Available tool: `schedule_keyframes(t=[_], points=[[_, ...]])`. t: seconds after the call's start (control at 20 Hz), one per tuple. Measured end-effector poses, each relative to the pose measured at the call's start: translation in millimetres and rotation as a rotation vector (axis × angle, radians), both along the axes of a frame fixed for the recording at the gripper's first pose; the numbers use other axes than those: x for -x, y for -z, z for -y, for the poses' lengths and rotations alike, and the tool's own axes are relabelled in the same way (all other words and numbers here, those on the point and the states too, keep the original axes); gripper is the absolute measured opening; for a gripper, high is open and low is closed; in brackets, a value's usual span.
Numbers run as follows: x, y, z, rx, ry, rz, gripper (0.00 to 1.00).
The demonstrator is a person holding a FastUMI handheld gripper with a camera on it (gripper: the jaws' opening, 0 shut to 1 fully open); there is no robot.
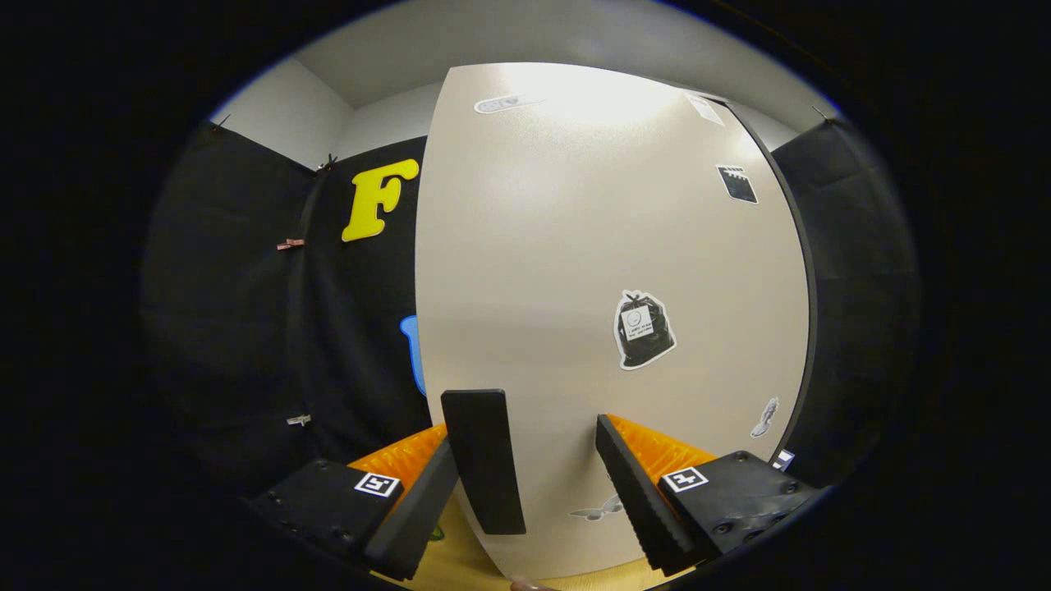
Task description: Open the shoe cabinet door, grab the shoes and put them into the shoe cabinet, then close the shoe cabinet door.
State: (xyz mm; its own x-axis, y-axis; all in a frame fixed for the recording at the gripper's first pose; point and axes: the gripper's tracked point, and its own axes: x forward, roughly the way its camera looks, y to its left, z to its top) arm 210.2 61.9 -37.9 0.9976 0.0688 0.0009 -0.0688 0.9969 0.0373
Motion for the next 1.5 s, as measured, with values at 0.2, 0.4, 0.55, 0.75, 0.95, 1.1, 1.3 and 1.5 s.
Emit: schedule_keyframes(t=[0.2, 0.4, 0.55, 0.75, 0.95, 1.1, 1.3, 1.5], points=[[-18, 2, 1, 0.000, 0.028, 0.006, 0.99], [-29, 4, 0, 0.030, 0.066, 0.011, 1.00], [-38, 5, 0, 0.058, 0.093, 0.013, 0.99], [-48, 7, 0, 0.077, 0.131, 0.013, 0.99], [-55, 9, 1, 0.082, 0.162, 0.021, 0.99], [-56, 12, 0, 0.074, 0.173, 0.014, 0.99], [-45, 6, -4, 0.064, 0.160, 0.028, 0.99], [-23, -7, -6, 0.060, 0.142, 0.049, 0.99]])
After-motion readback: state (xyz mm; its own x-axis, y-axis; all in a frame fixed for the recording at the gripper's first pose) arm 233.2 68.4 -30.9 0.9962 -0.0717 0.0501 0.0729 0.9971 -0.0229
